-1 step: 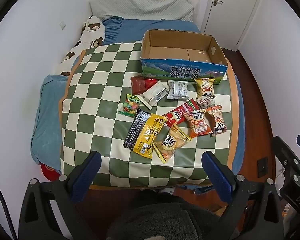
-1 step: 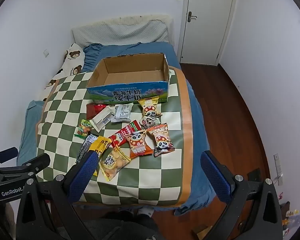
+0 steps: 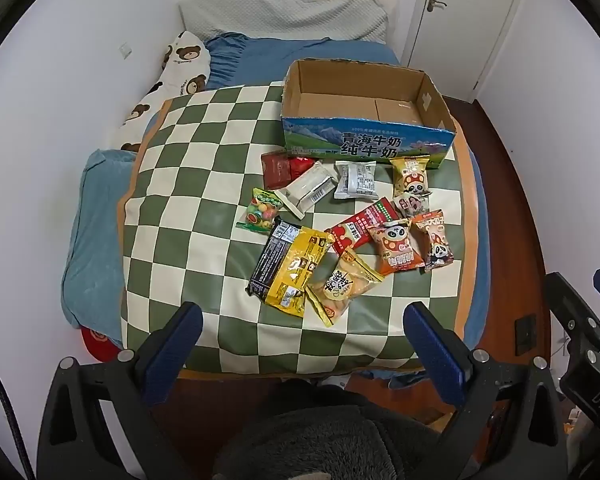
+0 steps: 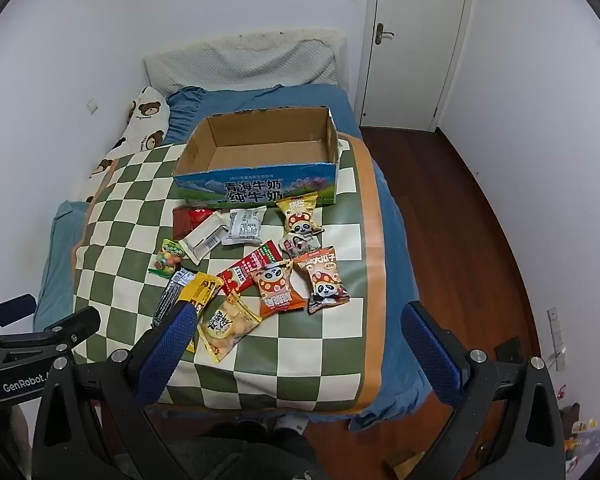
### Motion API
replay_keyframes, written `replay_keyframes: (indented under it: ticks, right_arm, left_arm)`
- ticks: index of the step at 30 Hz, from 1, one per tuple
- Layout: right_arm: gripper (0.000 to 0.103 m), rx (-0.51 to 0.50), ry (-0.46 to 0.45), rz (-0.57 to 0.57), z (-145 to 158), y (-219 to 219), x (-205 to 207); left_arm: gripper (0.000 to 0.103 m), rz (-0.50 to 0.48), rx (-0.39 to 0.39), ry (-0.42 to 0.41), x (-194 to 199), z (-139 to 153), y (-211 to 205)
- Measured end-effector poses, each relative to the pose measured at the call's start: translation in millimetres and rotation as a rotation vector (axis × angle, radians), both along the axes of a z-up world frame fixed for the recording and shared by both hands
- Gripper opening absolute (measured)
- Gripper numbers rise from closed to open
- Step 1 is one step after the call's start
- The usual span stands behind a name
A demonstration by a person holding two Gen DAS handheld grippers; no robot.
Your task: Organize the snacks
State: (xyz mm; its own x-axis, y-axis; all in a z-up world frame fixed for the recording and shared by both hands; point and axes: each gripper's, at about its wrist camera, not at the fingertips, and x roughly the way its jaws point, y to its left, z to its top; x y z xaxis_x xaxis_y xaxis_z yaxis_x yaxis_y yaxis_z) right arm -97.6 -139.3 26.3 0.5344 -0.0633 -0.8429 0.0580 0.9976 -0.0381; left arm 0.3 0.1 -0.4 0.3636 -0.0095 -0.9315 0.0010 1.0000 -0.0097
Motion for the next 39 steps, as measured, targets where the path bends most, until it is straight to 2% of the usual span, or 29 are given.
replay_keyframes:
  ticks: [16, 39]
  right_arm:
    - [0.103, 0.000, 0.003, 0.002, -0.5, 0.0, 0.0]
    - [0.103, 0.010, 0.004, 0.003, 0.6, 0.9, -3.5]
  left_arm:
    - [0.103, 0.000, 0.001, -0.010, -1.1, -6.7, -8.0]
    - [0.103, -0.003, -0.002, -0.013, -0.7, -0.5, -8.8]
